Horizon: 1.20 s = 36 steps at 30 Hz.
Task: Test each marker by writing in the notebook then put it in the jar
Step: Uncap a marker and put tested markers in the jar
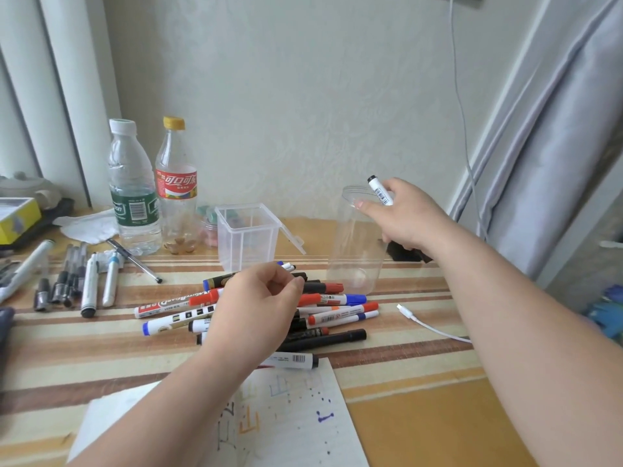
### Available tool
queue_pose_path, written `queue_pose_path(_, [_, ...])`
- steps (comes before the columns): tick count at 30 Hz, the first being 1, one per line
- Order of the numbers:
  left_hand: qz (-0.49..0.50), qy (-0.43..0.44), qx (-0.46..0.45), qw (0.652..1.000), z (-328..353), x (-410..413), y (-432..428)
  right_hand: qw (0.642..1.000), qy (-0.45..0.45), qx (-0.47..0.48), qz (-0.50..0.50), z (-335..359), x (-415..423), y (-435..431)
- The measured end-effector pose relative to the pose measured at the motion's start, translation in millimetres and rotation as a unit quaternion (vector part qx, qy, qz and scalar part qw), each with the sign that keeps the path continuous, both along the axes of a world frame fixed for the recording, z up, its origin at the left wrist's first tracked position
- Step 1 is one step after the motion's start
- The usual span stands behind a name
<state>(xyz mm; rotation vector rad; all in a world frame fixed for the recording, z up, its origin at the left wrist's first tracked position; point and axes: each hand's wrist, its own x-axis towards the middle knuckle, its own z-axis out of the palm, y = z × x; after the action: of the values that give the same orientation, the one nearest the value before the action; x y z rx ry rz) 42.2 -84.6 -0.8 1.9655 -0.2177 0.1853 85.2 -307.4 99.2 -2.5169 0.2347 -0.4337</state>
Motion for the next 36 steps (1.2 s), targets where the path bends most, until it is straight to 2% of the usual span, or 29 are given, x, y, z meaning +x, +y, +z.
queue_pose_path(4, [-0.002,0.002,0.01,1.0,-2.1,0.6,-0.1,0.99,-0.093,0.103,-0.018,17.3,-3.6,-2.0])
queue_pose_path(7, [-0.004,0.005,0.014,1.0,-3.3,-0.8,-1.2,0.96,-0.198,0.199,-0.017,29.7,-0.9,-2.6])
queue_pose_path(9, [-0.006,0.006,0.014,1.0,-3.3,-1.6,-1.2,0.942,-0.258,0.215,0.001,32.7,2.1,-1.0])
queue_pose_path(12, [-0.007,0.003,0.014,1.0,-2.5,-1.5,-0.9,0.927,-0.332,0.175,0.016,32.7,5.2,0.1])
queue_pose_path(15, [-0.009,0.0,0.014,1.0,-2.9,-1.4,-0.5,0.913,-0.371,0.172,0.0,29.8,10.5,-5.0])
queue_pose_path(20, [-0.008,-0.004,0.018,1.0,-4.3,-1.0,0.1,0.953,-0.275,0.124,-0.034,10.5,22.2,-13.7])
queue_pose_path(24, [0.002,-0.008,0.009,1.0,-4.1,-0.8,0.7,0.969,-0.22,0.088,-0.072,-5.3,18.4,-19.8])
queue_pose_path(26, [0.007,-0.008,0.003,1.0,-3.6,-1.3,0.5,0.959,-0.267,0.028,-0.092,-10.8,6.0,-16.6])
queue_pose_path(29, [0.013,-0.015,-0.001,1.0,-0.7,-2.8,0.1,0.912,-0.402,-0.075,-0.009,-26.6,-23.7,4.8])
queue_pose_path(30, [0.013,-0.016,-0.012,1.0,1.6,-4.2,0.4,0.911,-0.402,-0.081,0.038,-33.9,-33.2,14.1])
queue_pose_path(31, [0.014,-0.015,-0.027,0.999,4.9,-5.9,1.2,0.925,-0.366,-0.064,0.082,-42.0,-43.1,24.9])
queue_pose_path(34, [0.032,-0.021,-0.081,0.996,19.2,-8.8,8.8,0.976,-0.131,0.0,0.175,-64.9,-64.0,51.0])
queue_pose_path(36, [0.053,-0.019,-0.122,0.991,30.2,-7.4,18.6,0.979,0.009,-0.01,0.204,-78.4,-70.2,60.1])
